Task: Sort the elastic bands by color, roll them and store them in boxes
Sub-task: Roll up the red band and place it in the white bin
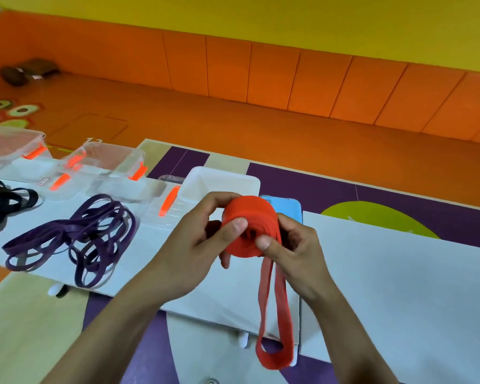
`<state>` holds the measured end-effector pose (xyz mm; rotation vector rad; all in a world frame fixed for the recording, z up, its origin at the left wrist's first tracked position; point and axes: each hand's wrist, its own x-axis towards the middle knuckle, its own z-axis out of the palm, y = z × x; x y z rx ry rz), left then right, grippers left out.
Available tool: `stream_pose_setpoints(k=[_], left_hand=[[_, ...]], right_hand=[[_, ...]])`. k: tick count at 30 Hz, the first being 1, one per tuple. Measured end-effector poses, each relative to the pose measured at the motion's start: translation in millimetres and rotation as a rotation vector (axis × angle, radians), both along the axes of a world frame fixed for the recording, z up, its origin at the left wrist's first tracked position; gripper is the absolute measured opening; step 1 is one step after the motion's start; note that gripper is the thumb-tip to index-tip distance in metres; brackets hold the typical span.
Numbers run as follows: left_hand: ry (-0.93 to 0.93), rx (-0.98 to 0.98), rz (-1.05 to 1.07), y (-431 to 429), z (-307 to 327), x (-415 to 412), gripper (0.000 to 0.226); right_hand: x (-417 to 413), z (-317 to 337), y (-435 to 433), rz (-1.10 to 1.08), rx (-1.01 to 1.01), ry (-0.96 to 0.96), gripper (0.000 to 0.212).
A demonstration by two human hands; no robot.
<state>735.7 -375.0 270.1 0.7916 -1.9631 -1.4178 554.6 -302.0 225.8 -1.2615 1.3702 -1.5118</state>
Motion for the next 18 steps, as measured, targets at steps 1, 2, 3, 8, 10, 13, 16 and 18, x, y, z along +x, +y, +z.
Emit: stream_pose_setpoints(k=[1,2,3,8,10,13,16,18], left_hand=[[0.087,0.052,0.037,3,-7,-3,0.039],[0.155,0.101,0.071,5,-14,-6,0.038],[0.205,0.150,0.096,7,-19,-9,0.036],[0.192,0.333,0.051,14,-34,-9,0.035],[0.007,0.298,-0.010,6,-34,-3,0.035],[-0.257,0.090,-0.046,-4,-23,7,0.036],[-0.335,0.043,-0.120,-7,-7,11,0.041],[-0.384,0.024,-0.157,-7,-3,12,0.036]], right_hand=[[5,-2,0,-0.036,-0.007,-0.034,0.045],[10,-4,0,-0.066,-0.009,-0.061,0.041],[14,-5,0,-0.084,-0.006,-0.073,0.040],[5,-9,5,-0.019,0.129,0.090,0.031],[-10,-9,9,0.059,0.214,0.231,0.034],[-24,2,12,0.200,0.326,0.375,0.042],[-24,16,9,0.276,0.332,0.430,0.043],[-21,19,9,0.241,0.306,0.397,0.043]])
